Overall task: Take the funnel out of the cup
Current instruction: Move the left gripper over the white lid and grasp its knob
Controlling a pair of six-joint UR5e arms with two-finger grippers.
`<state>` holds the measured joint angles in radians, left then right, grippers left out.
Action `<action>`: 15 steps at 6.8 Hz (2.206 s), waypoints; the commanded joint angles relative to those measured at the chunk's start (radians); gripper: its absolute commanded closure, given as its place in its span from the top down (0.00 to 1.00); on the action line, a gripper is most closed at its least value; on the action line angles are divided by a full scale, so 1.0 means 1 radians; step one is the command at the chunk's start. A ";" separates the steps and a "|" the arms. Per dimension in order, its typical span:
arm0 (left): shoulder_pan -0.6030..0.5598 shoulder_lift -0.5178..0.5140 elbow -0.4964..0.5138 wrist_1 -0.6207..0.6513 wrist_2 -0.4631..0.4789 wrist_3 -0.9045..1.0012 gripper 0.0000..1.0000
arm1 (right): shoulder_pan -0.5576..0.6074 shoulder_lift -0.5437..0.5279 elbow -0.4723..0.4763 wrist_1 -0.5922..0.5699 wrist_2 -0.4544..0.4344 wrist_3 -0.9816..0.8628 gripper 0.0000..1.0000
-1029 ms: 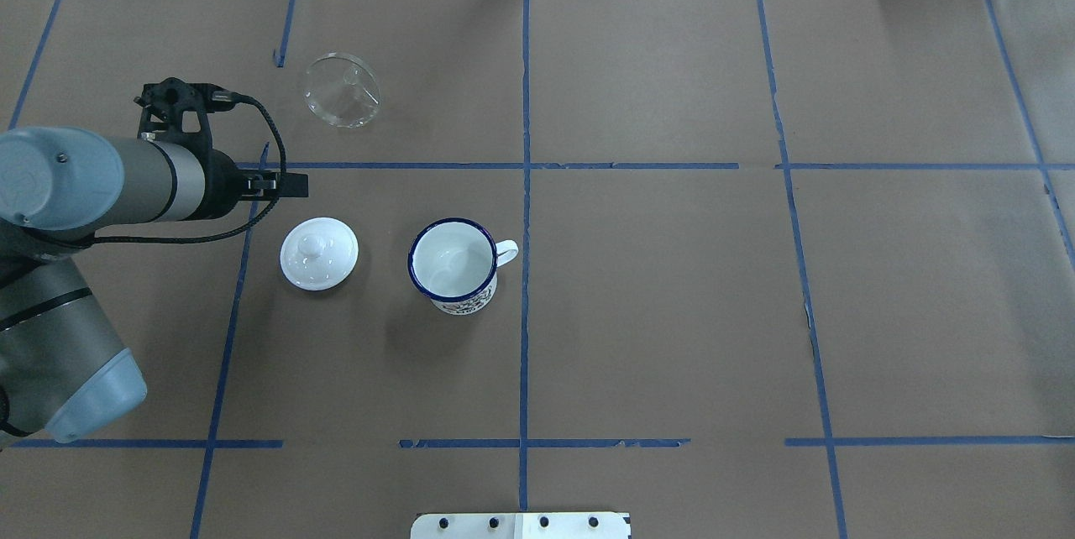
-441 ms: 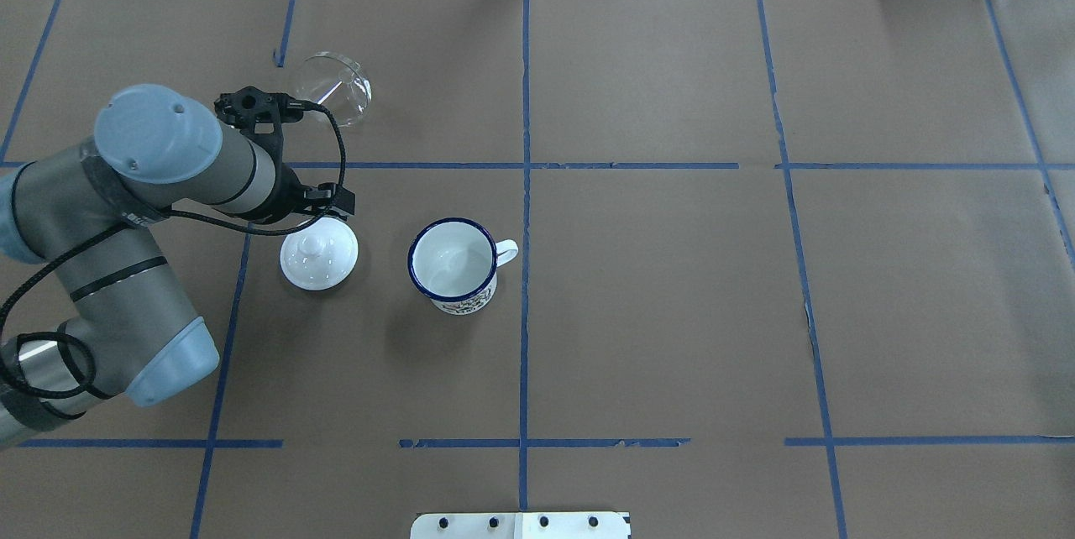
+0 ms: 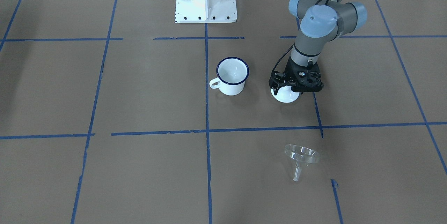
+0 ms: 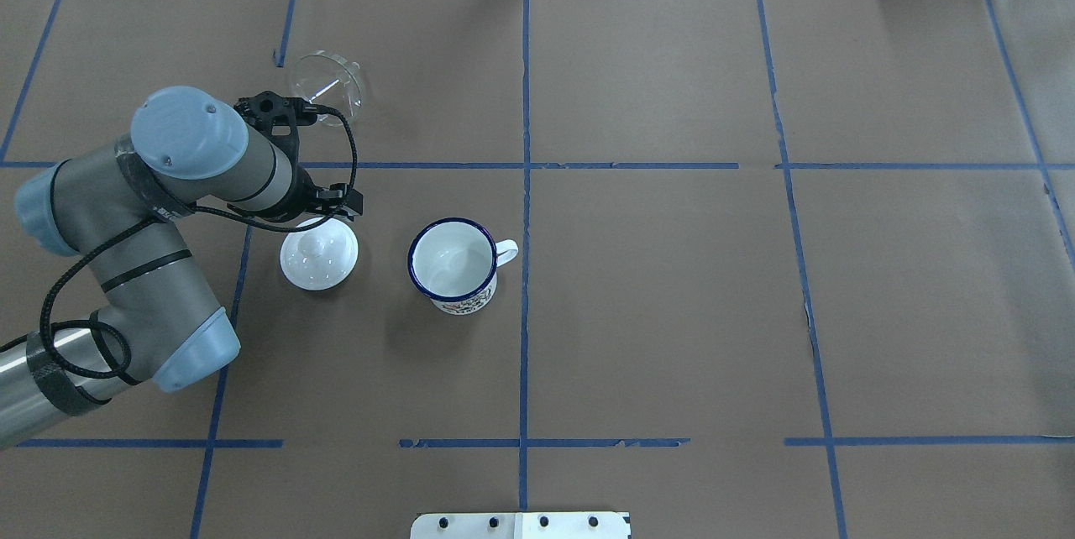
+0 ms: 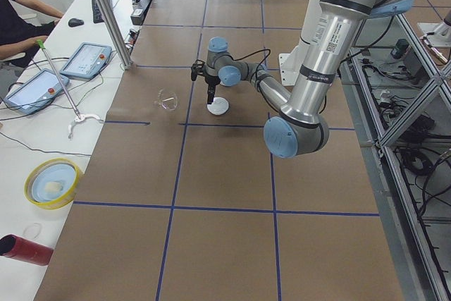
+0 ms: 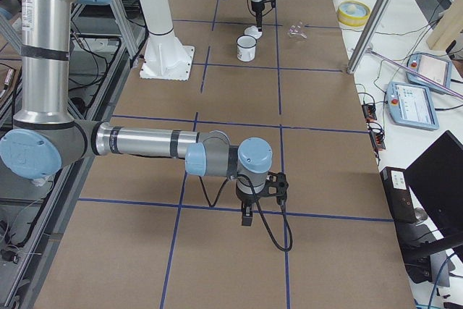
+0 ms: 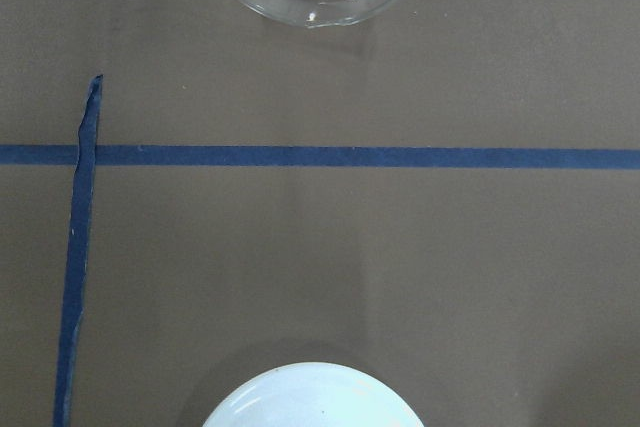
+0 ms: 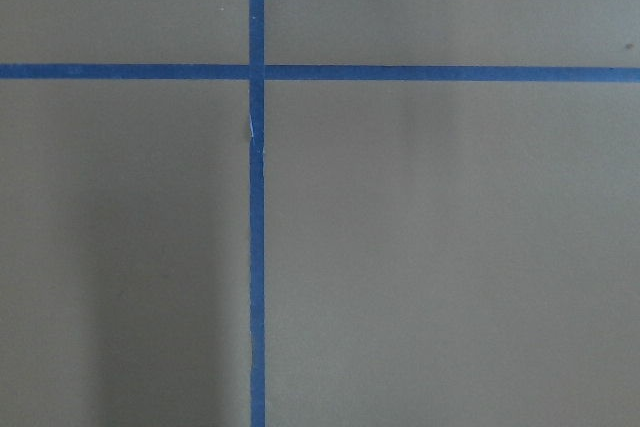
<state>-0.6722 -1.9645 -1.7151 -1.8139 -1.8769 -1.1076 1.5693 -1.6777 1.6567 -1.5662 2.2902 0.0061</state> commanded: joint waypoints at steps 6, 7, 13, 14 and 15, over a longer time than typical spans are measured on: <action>0.006 0.044 -0.041 0.005 -0.004 -0.005 0.89 | 0.000 0.000 0.000 0.000 0.000 0.000 1.00; 0.016 0.045 -0.040 0.005 -0.004 -0.005 0.85 | 0.000 0.000 0.000 0.000 0.000 0.000 1.00; 0.039 0.045 -0.044 0.007 -0.044 -0.012 0.55 | 0.000 0.000 0.000 0.000 0.000 0.000 1.00; 0.037 0.047 -0.044 0.007 -0.044 -0.011 0.45 | 0.000 0.000 0.000 0.000 0.000 0.000 1.00; 0.037 0.049 -0.046 0.007 -0.044 -0.011 0.34 | 0.000 0.001 0.000 0.000 0.000 0.000 1.00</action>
<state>-0.6346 -1.9177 -1.7596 -1.8073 -1.9181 -1.1186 1.5692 -1.6778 1.6567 -1.5662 2.2902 0.0061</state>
